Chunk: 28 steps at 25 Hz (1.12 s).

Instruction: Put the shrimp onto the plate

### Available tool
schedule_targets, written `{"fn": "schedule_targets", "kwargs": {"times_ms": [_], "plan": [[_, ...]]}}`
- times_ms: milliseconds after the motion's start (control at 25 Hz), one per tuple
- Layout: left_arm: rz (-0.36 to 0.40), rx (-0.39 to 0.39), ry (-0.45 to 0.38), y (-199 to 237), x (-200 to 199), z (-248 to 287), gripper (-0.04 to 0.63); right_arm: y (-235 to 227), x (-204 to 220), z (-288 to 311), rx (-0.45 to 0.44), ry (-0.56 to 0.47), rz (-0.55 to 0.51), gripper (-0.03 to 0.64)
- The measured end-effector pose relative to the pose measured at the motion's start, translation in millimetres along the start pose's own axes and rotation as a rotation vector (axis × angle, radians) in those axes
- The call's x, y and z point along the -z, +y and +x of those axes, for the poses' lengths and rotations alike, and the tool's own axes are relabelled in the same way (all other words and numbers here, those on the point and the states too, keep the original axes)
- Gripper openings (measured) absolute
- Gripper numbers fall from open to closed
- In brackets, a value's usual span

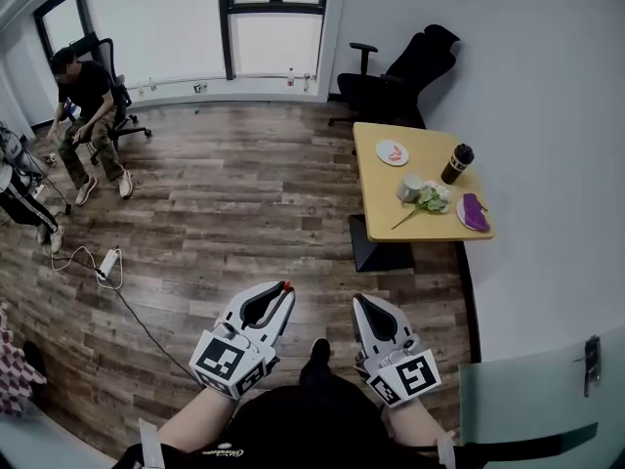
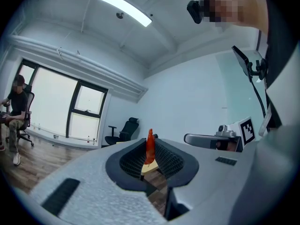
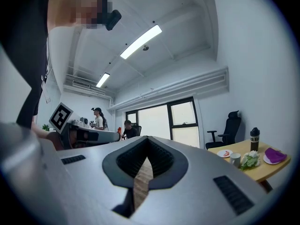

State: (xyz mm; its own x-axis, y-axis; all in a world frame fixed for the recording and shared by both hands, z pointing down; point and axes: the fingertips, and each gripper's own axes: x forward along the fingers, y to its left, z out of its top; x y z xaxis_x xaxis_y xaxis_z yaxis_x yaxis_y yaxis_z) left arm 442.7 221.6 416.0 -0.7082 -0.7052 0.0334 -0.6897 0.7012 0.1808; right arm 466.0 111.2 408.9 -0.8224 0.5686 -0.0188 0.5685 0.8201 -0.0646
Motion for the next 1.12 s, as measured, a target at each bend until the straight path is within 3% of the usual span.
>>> {"fn": "schedule_targets", "kwargs": {"times_ms": [560,880,1120], "plan": [[-0.006,-0.065,-0.015,46.3,-25.0,171.7,0.055,-170.6,-9.7,76.8,-0.034,-0.006,0.019,0.0],[-0.001,-0.09,-0.027,65.7,-30.9,204.1,0.055,-205.7,-14.6,107.0,-0.051,-0.029,0.024,0.0],[-0.005,-0.101,-0.048,104.5,-31.3,226.8,0.055,-223.6,-9.7,148.5,-0.066,-0.027,0.007,0.0]]}}
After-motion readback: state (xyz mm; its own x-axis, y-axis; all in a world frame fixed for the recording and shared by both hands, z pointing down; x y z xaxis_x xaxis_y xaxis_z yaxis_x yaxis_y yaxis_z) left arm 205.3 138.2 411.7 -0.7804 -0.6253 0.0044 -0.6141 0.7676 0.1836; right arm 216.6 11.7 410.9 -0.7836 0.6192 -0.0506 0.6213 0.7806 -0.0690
